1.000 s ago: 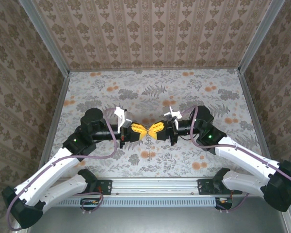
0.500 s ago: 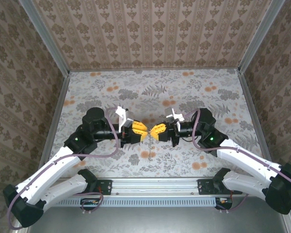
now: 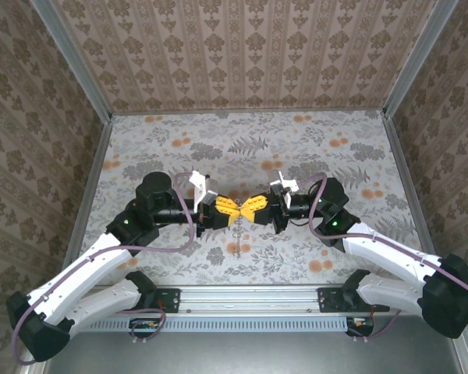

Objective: Put the keys on the keyring

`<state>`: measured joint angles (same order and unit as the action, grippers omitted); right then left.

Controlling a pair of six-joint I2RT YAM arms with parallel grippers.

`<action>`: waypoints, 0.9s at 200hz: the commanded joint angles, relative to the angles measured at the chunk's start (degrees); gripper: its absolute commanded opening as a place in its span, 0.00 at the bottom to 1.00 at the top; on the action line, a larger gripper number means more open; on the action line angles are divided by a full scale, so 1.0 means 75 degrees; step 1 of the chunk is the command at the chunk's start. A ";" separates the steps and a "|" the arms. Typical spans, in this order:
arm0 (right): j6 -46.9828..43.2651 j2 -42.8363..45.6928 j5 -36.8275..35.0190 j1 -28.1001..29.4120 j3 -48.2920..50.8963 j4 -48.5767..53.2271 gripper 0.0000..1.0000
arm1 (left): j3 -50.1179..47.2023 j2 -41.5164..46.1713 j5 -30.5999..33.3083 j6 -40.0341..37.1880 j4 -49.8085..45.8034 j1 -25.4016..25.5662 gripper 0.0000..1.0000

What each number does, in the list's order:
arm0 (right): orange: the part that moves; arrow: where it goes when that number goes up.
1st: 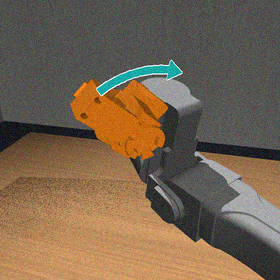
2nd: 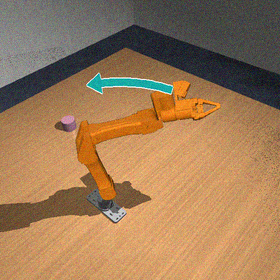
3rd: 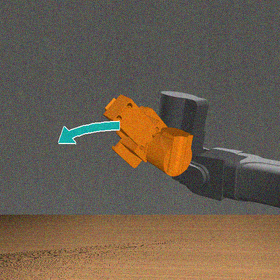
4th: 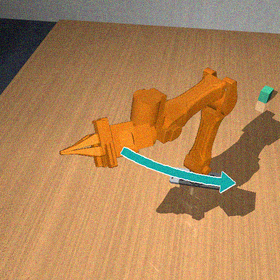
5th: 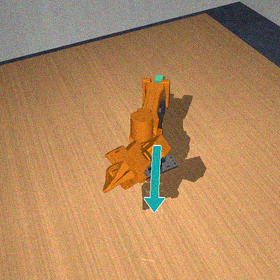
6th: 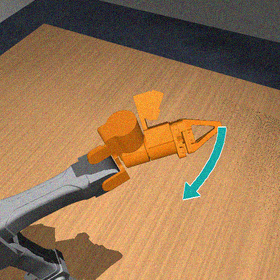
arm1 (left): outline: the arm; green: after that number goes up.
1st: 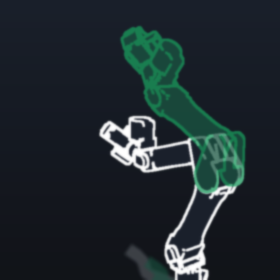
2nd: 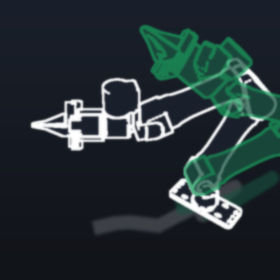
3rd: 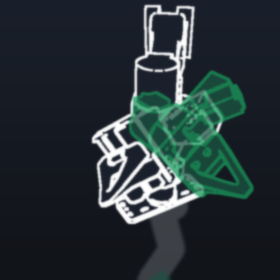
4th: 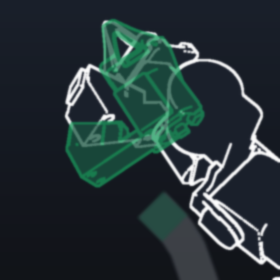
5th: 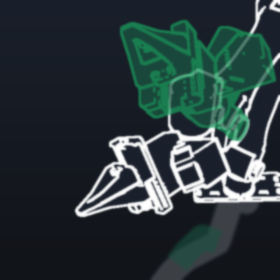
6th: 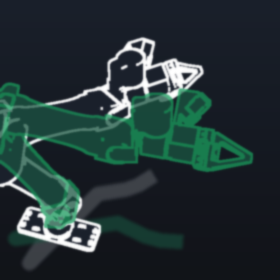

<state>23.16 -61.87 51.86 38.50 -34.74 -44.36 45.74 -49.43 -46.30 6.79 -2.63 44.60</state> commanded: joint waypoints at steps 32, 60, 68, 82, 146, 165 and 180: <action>0.0545 -0.0068 0.0089 0.0165 0.0120 -0.1134 0.00 | 0.0096 0.0035 -0.0059 0.0026 0.0580 0.0050 0.14; 0.0476 -0.0121 0.0399 0.0315 0.0059 -0.0916 0.00 | 0.0152 -0.0015 -0.0150 -0.0020 0.0638 0.0048 0.04; 0.0364 -0.0067 0.0435 0.0323 0.0040 -0.0702 0.00 | 0.0153 -0.0031 -0.0204 -0.0025 0.0648 0.0056 0.00; 0.0064 0.0069 0.0504 0.0323 -0.0061 -0.0110 0.00 | 0.0142 -0.0050 -0.0271 -0.0020 0.0663 0.0065 0.00; -0.1222 0.0726 -0.0116 0.0272 -0.0399 0.2326 0.33 | 0.0517 0.0000 -0.0656 -0.0833 -0.0474 0.0069 0.00; -0.1255 0.0944 -0.0351 0.0179 -0.0372 0.2717 0.44 | 0.0772 -0.0030 -0.0734 -0.1205 -0.1075 0.0076 0.00; -0.1450 0.1208 -0.0606 0.0118 -0.0385 0.3245 0.44 | 0.0982 -0.0055 -0.0712 -0.1573 -0.1653 0.0082 0.00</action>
<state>15.59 -55.75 51.16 40.16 -36.45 -28.56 48.49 -50.22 -49.76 1.41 -8.56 44.95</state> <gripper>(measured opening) 0.437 0.045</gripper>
